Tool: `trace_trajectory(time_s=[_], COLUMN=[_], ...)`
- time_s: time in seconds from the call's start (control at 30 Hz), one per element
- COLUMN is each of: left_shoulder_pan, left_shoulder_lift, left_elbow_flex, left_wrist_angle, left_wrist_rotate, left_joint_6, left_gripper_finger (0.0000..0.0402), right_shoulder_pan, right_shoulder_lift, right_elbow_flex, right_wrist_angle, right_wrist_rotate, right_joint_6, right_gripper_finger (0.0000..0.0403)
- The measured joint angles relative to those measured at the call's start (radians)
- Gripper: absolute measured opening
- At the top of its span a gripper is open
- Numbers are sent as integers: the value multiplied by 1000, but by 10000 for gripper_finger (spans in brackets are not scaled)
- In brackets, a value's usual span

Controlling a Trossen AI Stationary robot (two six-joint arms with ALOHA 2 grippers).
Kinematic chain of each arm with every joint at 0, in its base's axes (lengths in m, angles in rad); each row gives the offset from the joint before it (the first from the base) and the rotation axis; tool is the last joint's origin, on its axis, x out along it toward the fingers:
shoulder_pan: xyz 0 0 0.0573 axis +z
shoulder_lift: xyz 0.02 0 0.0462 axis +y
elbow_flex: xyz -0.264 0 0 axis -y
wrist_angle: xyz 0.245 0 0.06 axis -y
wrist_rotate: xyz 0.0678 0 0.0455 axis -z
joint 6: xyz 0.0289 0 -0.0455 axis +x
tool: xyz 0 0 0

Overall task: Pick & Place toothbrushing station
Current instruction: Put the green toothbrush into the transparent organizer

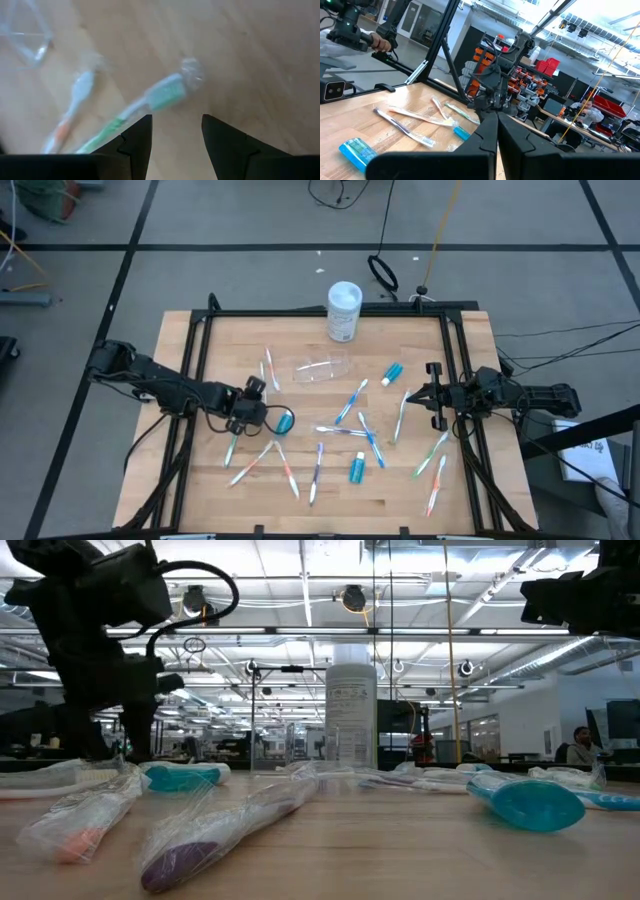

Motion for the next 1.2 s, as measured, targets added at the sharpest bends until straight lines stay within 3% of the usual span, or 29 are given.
trace_trajectory(time_s=[0.3, 0.6, 0.8, 1.03, 1.2], left_shoulder_pan=[2, 2, 2, 3, 3], left_shoulder_lift=[0, 0, 0, 0, 0], left_elbow_flex=[0, 0, 0, 0, 0], left_wrist_angle=[108, 333, 310, 244, 225], left_wrist_rotate=[-2, -2, -42, -152, -152], left_joint_6=[11, -222, -210, -16, -101], left_gripper_finger=[177, 177, 177, 177, 177], right_shoulder_pan=[0, 0, 0, 0, 0], right_shoulder_lift=[0, 0, 0, 0, 0], right_elbow_flex=[0, 0, 0, 0, 0], right_wrist_angle=[0, 0, 0, 0, 0], right_wrist_rotate=[0, 0, 0, 0, 0], right_joint_6=[0, 0, 0, 0, 0], right_gripper_finger=[4, 4, 4, 4, 4])
